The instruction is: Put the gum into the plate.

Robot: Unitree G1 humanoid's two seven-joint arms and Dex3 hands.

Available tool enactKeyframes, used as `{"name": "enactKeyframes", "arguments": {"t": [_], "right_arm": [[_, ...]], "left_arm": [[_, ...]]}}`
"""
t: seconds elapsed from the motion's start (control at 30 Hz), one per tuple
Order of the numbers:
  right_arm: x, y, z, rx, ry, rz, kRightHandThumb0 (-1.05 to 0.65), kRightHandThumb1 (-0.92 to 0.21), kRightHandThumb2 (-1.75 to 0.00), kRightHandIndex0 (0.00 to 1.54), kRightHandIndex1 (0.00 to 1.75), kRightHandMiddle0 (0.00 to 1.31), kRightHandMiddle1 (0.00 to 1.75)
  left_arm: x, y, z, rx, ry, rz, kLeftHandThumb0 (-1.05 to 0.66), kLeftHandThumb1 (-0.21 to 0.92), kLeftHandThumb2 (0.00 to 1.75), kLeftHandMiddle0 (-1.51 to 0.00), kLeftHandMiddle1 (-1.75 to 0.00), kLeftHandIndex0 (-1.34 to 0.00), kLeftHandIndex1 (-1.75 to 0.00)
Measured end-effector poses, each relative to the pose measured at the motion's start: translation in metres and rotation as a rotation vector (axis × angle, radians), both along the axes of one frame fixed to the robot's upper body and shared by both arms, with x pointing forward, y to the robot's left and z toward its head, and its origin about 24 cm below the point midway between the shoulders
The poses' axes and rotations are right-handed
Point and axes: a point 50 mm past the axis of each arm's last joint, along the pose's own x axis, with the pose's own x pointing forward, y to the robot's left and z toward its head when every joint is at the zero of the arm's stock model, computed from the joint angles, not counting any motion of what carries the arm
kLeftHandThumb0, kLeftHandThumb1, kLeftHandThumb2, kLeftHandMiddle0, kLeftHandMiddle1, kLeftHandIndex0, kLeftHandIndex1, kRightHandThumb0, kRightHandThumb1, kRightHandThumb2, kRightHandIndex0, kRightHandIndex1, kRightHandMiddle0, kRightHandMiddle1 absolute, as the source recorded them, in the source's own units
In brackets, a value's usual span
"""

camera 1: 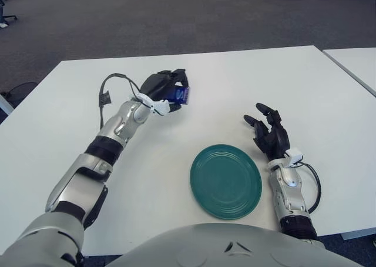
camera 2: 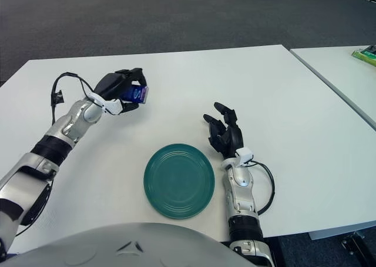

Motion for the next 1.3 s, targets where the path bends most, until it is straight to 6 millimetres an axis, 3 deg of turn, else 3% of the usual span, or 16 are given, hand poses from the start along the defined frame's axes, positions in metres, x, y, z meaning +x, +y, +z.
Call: {"name": "enactKeyframes", "arguments": {"t": [0.2, 0.37, 0.63, 0.87, 1.03, 1.3], "right_arm": [[-0.001, 0.001, -0.002, 0.005, 0.010, -0.001, -0.53, -0.86, -0.51, 0.45, 0.47, 0.00, 0.81], [-0.001, 0.002, -0.003, 0.006, 0.013, -0.002, -0.51, -0.87, -0.52, 0.46, 0.48, 0.00, 0.80], [-0.001, 0.002, -0.003, -0.002, 0.015, -0.013, -0.55, -0.88, -0.52, 0.45, 0.47, 0.00, 0.79], [-0.001, 0.005, -0.002, -0.011, 0.007, 0.000, -0.54, -0.89, -0.48, 0.45, 0.47, 0.00, 0.77], [-0.002, 0.004, -0.003, -0.021, 0.009, 0.009, -0.54, -0.91, -0.49, 0.44, 0.48, 0.00, 0.77], [-0.003, 0.006, -0.002, -0.022, 0.010, 0.021, -0.53, -0.92, -0.55, 0.39, 0.48, 0.00, 0.77]], "left_arm": [[-0.023, -0.026, 0.029, 0.001, -0.151, -0.106, -0.48, 0.29, 1.34, -1.15, -1.75, -0.63, -1.75], [-0.042, -0.041, 0.036, -0.020, -0.172, -0.184, -0.49, 0.26, 1.37, -1.13, -1.75, -0.65, -1.75], [-0.070, -0.063, 0.021, 0.008, -0.153, -0.309, -0.50, 0.22, 1.42, -1.15, -1.75, -0.68, -1.75], [-0.091, -0.065, 0.020, 0.035, -0.192, -0.392, -0.51, 0.21, 1.45, -1.14, -1.75, -0.70, -1.75], [-0.113, -0.069, 0.003, 0.083, -0.145, -0.463, -0.51, 0.20, 1.45, -1.13, -1.75, -0.70, -1.75], [-0.121, -0.078, -0.009, 0.201, -0.130, -0.538, -0.52, 0.19, 1.46, -1.12, -1.75, -0.71, -1.75]]}}
